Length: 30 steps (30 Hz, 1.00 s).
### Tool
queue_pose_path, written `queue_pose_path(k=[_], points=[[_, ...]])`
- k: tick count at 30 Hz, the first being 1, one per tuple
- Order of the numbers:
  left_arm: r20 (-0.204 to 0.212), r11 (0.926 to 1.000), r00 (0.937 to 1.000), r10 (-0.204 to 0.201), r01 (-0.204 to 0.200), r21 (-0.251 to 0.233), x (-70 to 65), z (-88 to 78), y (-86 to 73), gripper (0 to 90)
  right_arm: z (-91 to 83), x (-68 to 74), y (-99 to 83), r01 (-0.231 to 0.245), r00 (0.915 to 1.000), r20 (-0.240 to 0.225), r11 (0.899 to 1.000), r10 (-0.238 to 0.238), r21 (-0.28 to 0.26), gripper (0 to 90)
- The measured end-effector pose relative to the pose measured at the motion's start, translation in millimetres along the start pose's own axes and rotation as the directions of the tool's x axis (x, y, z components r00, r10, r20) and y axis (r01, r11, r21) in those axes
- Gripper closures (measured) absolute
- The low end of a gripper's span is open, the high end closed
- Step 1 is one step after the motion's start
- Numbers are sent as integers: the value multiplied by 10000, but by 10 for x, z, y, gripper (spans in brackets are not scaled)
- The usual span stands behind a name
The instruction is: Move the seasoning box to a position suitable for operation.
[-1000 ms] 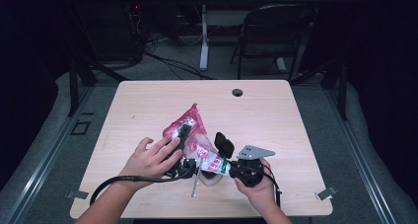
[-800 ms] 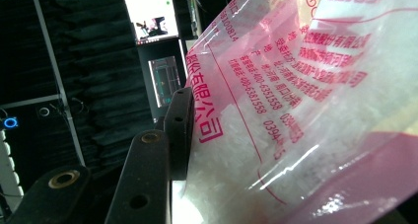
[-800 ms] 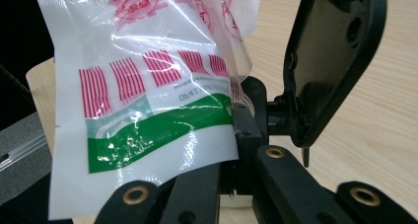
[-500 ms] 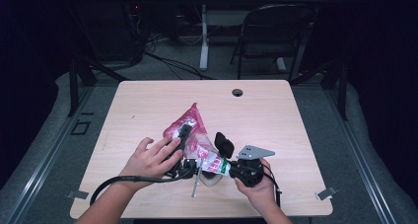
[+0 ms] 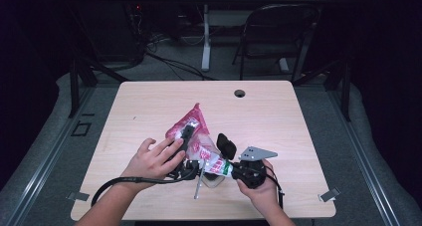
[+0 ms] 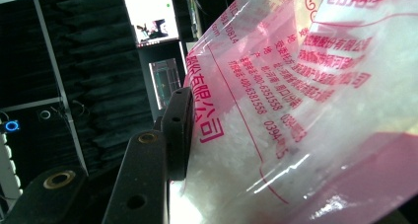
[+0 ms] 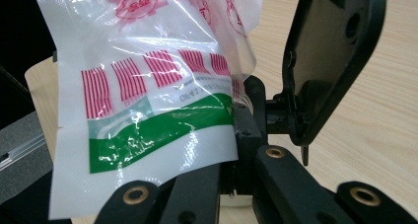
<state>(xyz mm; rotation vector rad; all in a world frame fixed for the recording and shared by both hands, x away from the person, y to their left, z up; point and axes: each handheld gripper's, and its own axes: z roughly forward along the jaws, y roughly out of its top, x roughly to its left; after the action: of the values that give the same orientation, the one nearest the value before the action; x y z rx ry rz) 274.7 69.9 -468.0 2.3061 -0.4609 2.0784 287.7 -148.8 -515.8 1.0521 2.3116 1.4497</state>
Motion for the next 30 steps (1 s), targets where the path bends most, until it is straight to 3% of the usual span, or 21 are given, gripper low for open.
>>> queue_pose_path(k=[20, 30], points=[[30, 9997, 9997, 228, -228, -83, 27, 5, 11, 609, 11, -1, -7, 11, 10000, -34, 10000, -11, 97, 900], [449, 9999, 9989, 157, -158, -2, 27, 32, -10, 623, 19, 8, -11, 42, 10000, -27, 9999, -41, 160, 900]])
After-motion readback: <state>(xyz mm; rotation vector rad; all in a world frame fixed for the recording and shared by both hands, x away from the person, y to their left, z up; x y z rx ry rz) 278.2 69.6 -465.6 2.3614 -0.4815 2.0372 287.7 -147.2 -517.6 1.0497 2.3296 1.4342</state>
